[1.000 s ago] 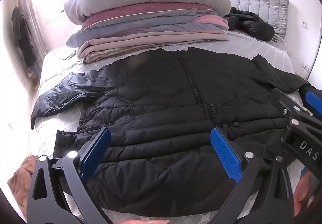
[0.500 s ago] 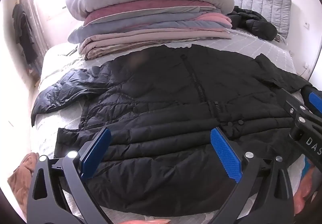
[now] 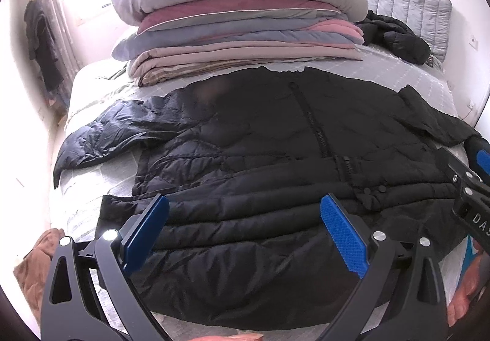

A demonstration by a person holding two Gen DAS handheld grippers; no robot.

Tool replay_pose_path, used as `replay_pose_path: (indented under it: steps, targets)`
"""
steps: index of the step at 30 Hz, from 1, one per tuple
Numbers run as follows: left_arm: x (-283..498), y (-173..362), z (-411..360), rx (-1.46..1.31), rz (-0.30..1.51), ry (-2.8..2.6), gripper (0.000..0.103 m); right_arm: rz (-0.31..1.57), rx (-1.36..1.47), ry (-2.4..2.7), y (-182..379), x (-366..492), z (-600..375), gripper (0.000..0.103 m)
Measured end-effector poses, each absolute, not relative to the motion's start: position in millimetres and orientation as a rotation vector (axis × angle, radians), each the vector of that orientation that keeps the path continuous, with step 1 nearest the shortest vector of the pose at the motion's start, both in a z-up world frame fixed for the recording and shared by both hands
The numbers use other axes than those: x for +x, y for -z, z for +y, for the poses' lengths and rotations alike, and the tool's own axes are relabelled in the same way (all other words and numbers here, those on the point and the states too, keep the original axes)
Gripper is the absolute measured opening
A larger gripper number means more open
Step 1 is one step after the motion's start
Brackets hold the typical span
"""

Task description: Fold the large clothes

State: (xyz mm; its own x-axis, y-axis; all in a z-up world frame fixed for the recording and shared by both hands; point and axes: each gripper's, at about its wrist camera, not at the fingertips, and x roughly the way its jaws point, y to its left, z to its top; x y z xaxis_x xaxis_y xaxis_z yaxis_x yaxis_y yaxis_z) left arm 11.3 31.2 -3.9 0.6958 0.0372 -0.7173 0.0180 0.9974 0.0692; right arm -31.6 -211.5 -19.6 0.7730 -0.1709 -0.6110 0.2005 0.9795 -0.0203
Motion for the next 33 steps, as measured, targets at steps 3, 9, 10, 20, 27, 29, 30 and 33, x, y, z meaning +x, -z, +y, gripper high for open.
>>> replay_pose_path:
  steps: [3,9,10,20,27,29,30,33]
  targets:
    - [12,4,36,0.066,0.805,-0.013,0.096,0.656,0.021,0.189,21,-31,-205,0.097]
    - [14,6,40,0.074,0.819,-0.010,0.096,0.666,-0.006,0.168,27,-29,-200,0.097]
    - [15,6,42,0.075,0.821,-0.011,0.096,0.667,-0.006,0.163,27,-28,-201,0.097]
    - [39,4,116,-0.050,0.870,-0.062,0.096,0.725,-0.080,0.260,15,20,-253,0.097]
    - [55,0,144,-0.060,0.872,-0.096,0.096,0.908,-0.155,0.237,45,81,-267,0.097]
    - [69,-2,155,-0.073,0.881,-0.097,0.096,0.961,-0.191,0.244,54,100,-269,0.097]
    - [75,-4,158,-0.074,0.885,-0.102,0.096,0.986,-0.214,0.255,59,109,-270,0.097]
    - [105,-4,171,-0.132,0.937,-0.095,0.096,1.050,-0.266,0.288,68,133,-275,0.097]
